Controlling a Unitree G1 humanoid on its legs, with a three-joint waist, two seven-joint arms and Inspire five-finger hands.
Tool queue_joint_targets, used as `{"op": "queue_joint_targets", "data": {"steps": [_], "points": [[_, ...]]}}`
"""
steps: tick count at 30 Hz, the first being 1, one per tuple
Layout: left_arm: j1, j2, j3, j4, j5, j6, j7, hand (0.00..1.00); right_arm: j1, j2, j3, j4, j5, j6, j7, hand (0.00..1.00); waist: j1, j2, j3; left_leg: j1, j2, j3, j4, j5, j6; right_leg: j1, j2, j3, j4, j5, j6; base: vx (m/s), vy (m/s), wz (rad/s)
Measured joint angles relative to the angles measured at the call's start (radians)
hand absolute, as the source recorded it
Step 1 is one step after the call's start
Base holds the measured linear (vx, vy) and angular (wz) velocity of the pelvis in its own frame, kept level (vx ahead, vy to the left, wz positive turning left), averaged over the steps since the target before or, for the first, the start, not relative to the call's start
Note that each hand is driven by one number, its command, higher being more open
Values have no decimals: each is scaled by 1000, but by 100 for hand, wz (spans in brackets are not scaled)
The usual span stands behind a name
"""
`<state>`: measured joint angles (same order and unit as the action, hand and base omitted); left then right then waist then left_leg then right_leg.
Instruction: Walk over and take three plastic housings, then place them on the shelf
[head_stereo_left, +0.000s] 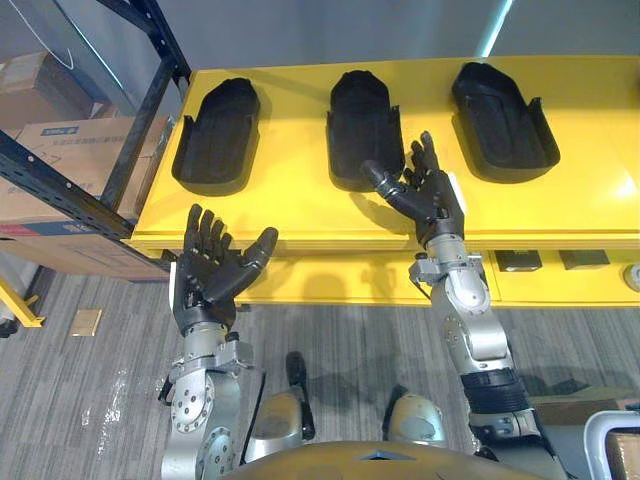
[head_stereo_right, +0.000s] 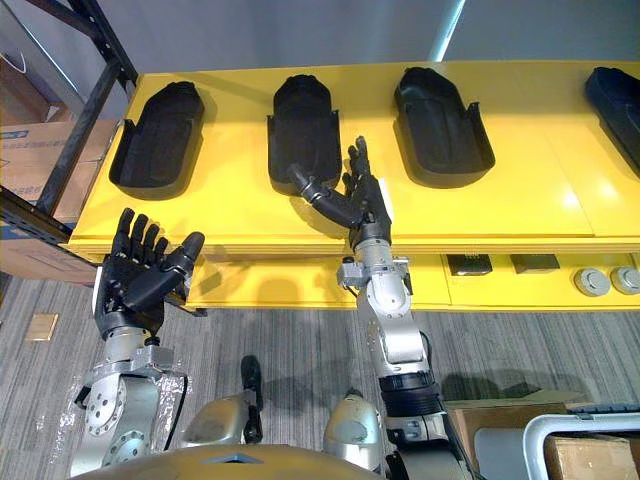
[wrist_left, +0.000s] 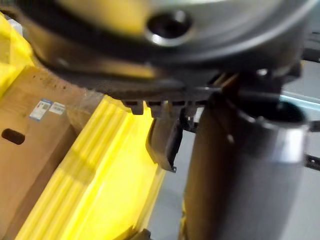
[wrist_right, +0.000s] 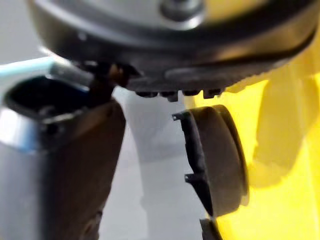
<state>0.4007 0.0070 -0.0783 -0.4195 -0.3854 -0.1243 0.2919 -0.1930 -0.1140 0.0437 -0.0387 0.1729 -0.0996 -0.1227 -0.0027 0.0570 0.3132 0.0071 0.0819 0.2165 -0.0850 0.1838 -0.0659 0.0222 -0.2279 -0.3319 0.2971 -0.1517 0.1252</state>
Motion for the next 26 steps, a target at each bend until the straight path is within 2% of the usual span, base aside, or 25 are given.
{"op": "queue_joint_targets", "data": {"steps": [3,5,7,8,9,11,15,17,21,23,26], "points": [[-5,-13,35,30,59,-1,59,100,62,9,-35,-91,-53,-94,-40,100,1,6,-14,3,2,-1,0,-6,3,24,9,-8,-43,18,2,60,0,1],[-4,-36,95,39,122,-11,123,100,117,14,-57,-184,-93,-160,-85,100,-1,10,-20,4,11,6,0,-10,2,40,19,-6,-79,39,5,57,-4,-10],[-9,-47,166,82,130,-51,200,100,170,36,-109,-236,-165,-196,-168,100,-3,9,-42,5,18,13,-1,-12,1,58,35,-4,-129,62,3,37,-9,-11],[-12,-50,181,98,147,-58,219,100,185,45,-123,-241,-196,-198,-200,100,-3,7,-48,8,20,15,-1,-14,-1,66,38,-4,-141,67,3,32,-7,-9],[-8,-59,206,137,188,-83,270,100,220,63,-146,-242,-272,-199,-285,100,-2,5,-67,8,24,22,-4,-18,-4,72,44,0,-161,76,1,21,-4,-11],[2,-82,237,185,213,-121,333,100,280,100,-193,-241,-353,-200,-397,100,-1,0,-80,8,31,30,-4,-24,-8,76,54,7,-185,88,0,6,-1,-14],[42,-97,298,380,281,-148,467,100,445,166,-275,-165,-359,-219,-623,100,-17,-3,-97,10,39,50,-4,-38,-15,85,58,10,-223,104,-1,-2,12,-12],[78,-112,317,490,282,-151,494,100,522,178,-298,-68,-342,-220,-684,100,-26,-8,-111,15,41,74,-4,-50,-10,86,58,18,-232,109,1,29,10,-21],[120,-127,316,656,313,-155,463,100,622,203,-338,124,-237,-224,-695,100,-27,-32,-147,21,56,143,-4,-59,-9,87,57,21,-238,109,1,40,-1,-9],[121,-133,309,755,307,-154,369,100,643,210,-365,256,-128,-224,-621,100,-27,-46,-158,32,70,204,-4,-58,-10,100,56,9,-243,109,1,63,-13,14],[113,-126,299,902,263,-149,253,100,632,209,-376,449,-11,-216,-488,100,-19,-59,-165,55,69,221,-4,-59,-9,124,50,6,-245,104,1,14,-1,2]]}}
